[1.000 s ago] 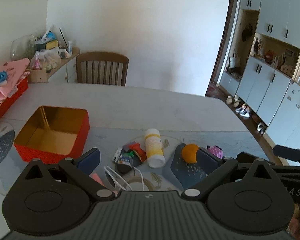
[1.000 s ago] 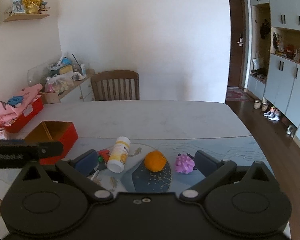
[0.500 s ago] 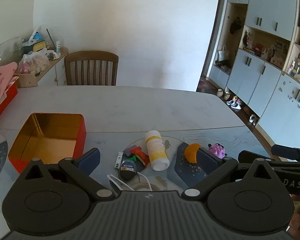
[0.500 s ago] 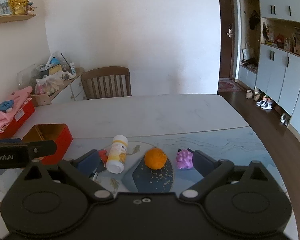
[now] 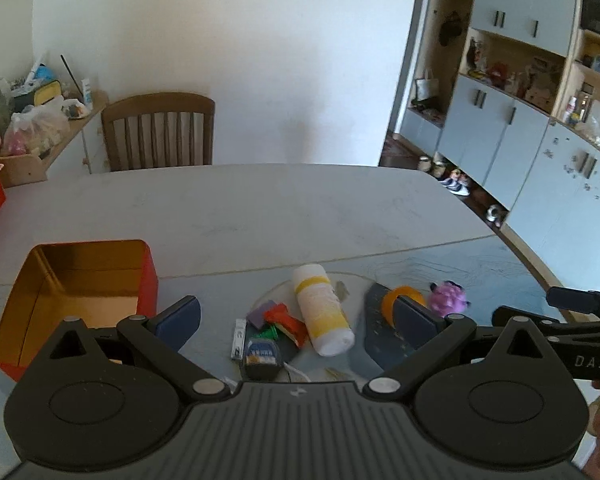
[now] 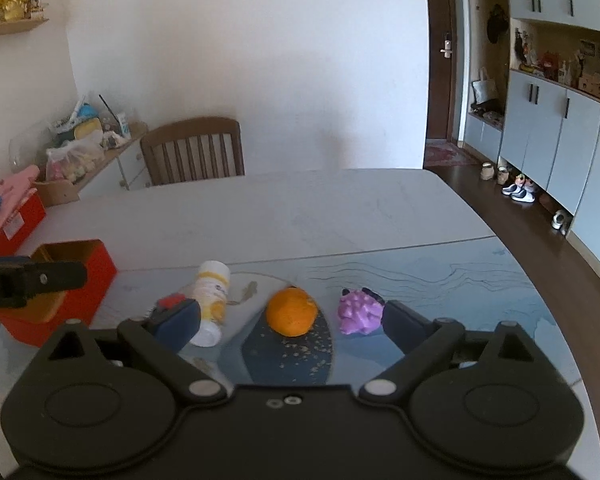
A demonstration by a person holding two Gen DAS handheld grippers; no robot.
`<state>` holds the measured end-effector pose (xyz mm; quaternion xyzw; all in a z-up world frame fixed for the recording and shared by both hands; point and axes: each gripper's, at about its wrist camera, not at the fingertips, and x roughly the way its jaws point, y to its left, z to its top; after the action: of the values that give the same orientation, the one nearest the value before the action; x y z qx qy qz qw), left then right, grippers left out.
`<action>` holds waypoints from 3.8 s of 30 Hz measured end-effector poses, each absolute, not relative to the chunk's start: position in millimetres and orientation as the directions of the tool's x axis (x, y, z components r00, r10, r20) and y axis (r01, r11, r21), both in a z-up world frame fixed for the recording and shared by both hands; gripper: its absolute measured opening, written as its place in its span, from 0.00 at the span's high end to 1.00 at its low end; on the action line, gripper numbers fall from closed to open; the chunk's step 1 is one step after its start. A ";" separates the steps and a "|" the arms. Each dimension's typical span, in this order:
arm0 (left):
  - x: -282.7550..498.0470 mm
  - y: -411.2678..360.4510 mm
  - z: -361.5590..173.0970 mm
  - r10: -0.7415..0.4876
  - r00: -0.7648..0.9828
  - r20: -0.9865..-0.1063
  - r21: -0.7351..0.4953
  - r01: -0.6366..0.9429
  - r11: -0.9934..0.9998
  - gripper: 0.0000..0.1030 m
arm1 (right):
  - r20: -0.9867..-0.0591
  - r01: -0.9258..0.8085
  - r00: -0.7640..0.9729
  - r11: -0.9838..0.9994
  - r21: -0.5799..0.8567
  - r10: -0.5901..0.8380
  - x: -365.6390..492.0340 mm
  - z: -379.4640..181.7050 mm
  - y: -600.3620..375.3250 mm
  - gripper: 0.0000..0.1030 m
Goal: Organize rigid objects
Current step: 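Grasp the white pill bottle with the left gripper while the right gripper grasps the purple spiky toy, then carry the pill bottle and purple toy with both grippers over the red tin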
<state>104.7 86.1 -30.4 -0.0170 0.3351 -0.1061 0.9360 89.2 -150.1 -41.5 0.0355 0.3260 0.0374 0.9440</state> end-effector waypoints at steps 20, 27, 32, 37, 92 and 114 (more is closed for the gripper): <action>205.1 16.4 -106.8 -0.081 0.642 -0.763 -0.008 0.115 0.993 0.01 | -0.751 -0.183 0.642 0.982 0.045 0.154 176.1 -106.4 -206.5 0.23; 224.5 9.6 -125.0 -0.066 0.604 -0.794 0.006 0.116 0.993 0.13 | -0.778 -0.267 0.592 0.962 0.054 0.208 189.7 -120.2 -208.9 0.27; 236.0 7.4 -134.4 -0.070 0.571 -0.818 -0.009 0.108 0.994 0.25 | -0.795 -0.322 0.562 0.946 0.045 0.229 197.9 -127.8 -207.0 0.31; 240.1 3.3 -141.4 -0.067 0.552 -0.831 -0.001 0.118 0.993 0.34 | -0.802 -0.337 0.551 0.941 0.039 0.231 203.8 -137.3 -207.6 0.33; 157.6 120.7 -44.6 -0.038 0.645 -0.763 -0.051 -0.001 0.999 0.55 | -0.700 -0.507 0.597 0.861 0.050 0.392 156.4 -27.9 -108.1 0.43; 164.7 263.0 -59.1 0.000 0.633 -0.774 -0.019 -0.024 1.000 0.71 | -0.717 -0.563 0.551 0.824 0.058 0.427 176.9 -40.6 42.9 0.43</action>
<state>164.7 263.0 -59.1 -0.0139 0.4281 0.0066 0.9036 176.9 42.9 -40.6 -0.0895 0.3803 0.2828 0.8760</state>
